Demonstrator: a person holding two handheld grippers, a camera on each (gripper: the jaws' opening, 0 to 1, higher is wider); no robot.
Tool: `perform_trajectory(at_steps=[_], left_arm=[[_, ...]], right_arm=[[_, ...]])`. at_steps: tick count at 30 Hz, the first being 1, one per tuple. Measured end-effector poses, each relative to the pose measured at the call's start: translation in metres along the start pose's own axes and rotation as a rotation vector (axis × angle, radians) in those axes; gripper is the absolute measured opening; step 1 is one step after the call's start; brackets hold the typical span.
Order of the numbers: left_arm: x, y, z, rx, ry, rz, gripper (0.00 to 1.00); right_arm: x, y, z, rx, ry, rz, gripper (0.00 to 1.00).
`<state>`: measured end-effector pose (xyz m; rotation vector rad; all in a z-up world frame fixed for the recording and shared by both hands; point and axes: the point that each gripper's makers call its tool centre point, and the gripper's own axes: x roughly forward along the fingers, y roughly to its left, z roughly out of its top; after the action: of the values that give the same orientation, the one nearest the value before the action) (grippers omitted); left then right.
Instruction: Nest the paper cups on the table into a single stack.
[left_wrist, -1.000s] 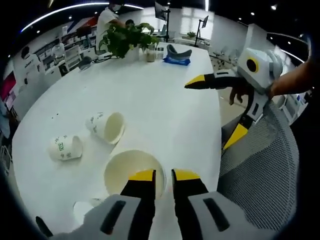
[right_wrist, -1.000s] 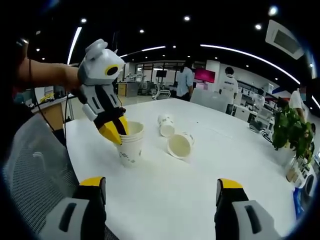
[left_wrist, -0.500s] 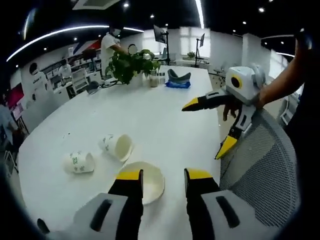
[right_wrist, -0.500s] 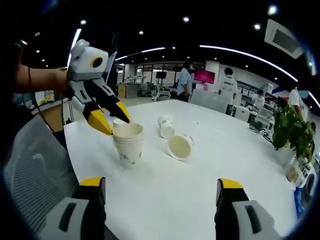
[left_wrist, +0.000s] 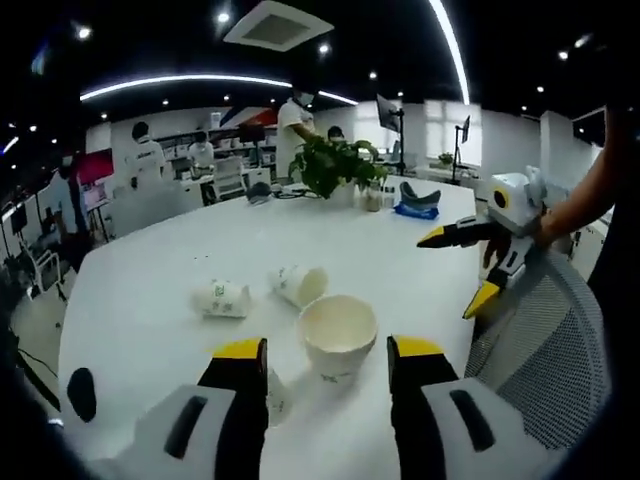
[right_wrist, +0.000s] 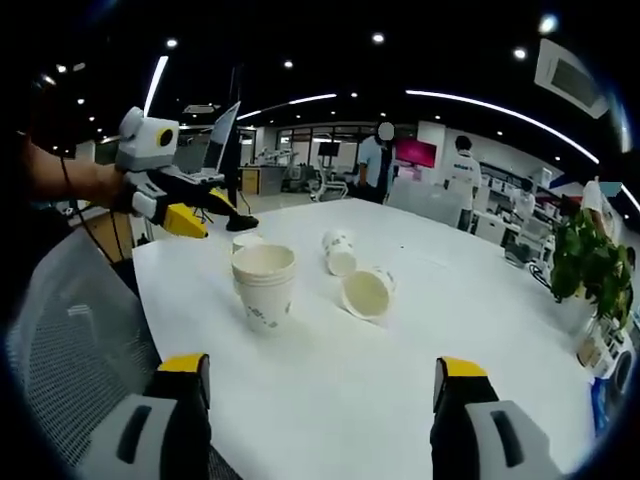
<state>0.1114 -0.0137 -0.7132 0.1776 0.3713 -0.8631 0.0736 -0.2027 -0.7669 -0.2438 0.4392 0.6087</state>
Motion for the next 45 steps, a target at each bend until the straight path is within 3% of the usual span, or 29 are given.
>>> perform_trajectory(at_steps=[4,8,15,16,20,25,30,37,45], left_arm=[[-0.011,0.010,-0.011,0.007,0.012,0.057,0.60],[-0.022,0.008,-0.024,0.047,0.006,0.090,0.67],[-0.025,-0.003,-0.048,0.031,0.021,0.099,0.86],[-0.024,-0.003,-0.052,0.072,0.061,0.088,0.87],[-0.023,-0.002,-0.044,0.053,0.023,0.087,0.91],[-0.032,-0.003,-0.046,0.057,0.018,0.087,0.93],[-0.038,0.000,-0.049,0.012,0.000,0.117,0.95],[-0.040,0.004,-0.041,-0.013,-0.047,0.142,0.95],[-0.039,0.002,-0.039,-0.003,-0.047,0.145,0.96]], right_arm=[[0.000,0.000,-0.001,0.012,0.003,0.000,0.94],[-0.001,0.001,0.001,0.011,0.001,-0.001,0.94],[-0.001,-0.001,0.002,0.006,-0.002,-0.008,0.94],[-0.002,-0.003,0.002,0.009,-0.004,-0.015,0.94],[-0.003,-0.008,0.001,0.035,-0.008,-0.026,0.94],[-0.003,-0.009,0.002,0.042,-0.009,-0.030,0.94],[-0.002,-0.010,0.001,0.034,-0.001,-0.026,0.94],[0.002,-0.020,0.010,0.005,-0.007,-0.041,0.91],[0.013,-0.035,0.018,-0.017,-0.018,-0.053,0.91]])
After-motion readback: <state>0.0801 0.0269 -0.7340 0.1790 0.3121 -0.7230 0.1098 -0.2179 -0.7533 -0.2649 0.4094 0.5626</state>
